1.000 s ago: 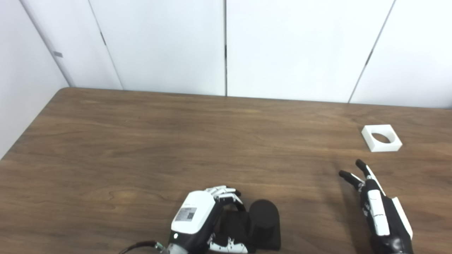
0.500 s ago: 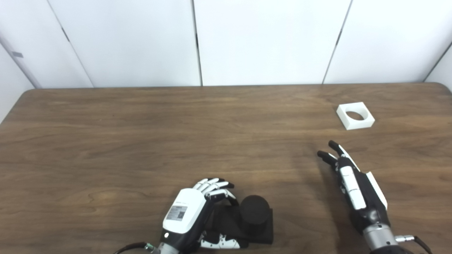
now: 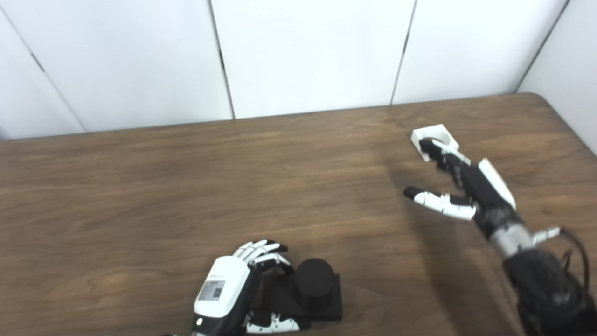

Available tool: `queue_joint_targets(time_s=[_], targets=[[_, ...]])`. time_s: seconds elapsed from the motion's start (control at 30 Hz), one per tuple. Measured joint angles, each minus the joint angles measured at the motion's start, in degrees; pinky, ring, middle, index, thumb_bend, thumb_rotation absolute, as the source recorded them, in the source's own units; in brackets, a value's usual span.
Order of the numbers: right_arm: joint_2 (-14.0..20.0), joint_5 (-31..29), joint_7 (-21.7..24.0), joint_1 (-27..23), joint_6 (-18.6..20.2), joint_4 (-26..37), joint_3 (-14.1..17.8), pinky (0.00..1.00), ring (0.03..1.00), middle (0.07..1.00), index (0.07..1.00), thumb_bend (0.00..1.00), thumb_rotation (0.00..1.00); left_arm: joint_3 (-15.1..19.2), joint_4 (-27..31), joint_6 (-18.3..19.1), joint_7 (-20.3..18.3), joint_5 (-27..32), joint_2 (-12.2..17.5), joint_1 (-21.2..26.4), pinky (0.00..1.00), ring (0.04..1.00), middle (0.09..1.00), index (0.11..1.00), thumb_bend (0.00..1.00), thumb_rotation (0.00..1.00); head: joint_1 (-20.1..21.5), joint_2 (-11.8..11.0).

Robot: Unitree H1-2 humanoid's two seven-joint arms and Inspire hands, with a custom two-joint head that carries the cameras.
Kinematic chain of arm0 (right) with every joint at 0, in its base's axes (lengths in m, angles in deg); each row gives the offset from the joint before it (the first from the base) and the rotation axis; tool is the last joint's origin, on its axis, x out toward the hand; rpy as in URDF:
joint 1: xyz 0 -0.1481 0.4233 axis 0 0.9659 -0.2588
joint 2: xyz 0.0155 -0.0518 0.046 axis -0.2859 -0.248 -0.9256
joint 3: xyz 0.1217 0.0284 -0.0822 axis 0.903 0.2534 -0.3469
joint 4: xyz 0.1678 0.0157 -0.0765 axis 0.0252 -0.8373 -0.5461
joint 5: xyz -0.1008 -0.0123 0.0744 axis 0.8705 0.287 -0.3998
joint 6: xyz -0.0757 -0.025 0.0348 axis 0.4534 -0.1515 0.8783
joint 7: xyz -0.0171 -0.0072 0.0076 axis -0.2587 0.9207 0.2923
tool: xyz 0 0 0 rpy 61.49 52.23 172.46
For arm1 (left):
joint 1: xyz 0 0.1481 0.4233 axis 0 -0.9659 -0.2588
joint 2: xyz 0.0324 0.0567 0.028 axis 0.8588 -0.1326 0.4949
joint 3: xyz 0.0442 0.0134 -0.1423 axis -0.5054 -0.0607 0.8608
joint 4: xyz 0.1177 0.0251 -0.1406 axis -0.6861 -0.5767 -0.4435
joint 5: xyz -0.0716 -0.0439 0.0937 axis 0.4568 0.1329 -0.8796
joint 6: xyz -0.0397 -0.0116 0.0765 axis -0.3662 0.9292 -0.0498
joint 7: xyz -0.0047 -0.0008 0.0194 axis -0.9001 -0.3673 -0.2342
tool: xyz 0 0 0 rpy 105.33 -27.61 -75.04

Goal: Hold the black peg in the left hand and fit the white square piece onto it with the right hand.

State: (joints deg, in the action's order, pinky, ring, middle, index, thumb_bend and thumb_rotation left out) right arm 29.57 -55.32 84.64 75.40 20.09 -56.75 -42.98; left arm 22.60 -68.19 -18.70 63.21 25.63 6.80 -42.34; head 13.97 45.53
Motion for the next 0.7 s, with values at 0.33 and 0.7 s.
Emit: queue_joint_targets(time_s=[0.33, 0.7], targets=[[5.6, 9.5, 3.8, -7.9, 1.6, -8.2, -2.1, 0.93, 0.992, 0.935, 0.783, 0.93, 0.11, 1.5, -0.1, -1.1, -0.2, 0.9, 1.1, 0.0, 0.86, 0.848, 0.793, 0.488, 0.51, 0.05, 3.4, -0.2], [14.2, 18.1, 9.3, -20.1, 0.1, -21.2, -8.8, 1.00, 1.000, 0.998, 0.813, 0.94, 0.11, 2.4, 0.3, -1.2, -1.1, 1.9, 1.5, -0.3, 0.85, 0.847, 0.788, 0.488, 0.51, 0.05, 3.8, -0.3]])
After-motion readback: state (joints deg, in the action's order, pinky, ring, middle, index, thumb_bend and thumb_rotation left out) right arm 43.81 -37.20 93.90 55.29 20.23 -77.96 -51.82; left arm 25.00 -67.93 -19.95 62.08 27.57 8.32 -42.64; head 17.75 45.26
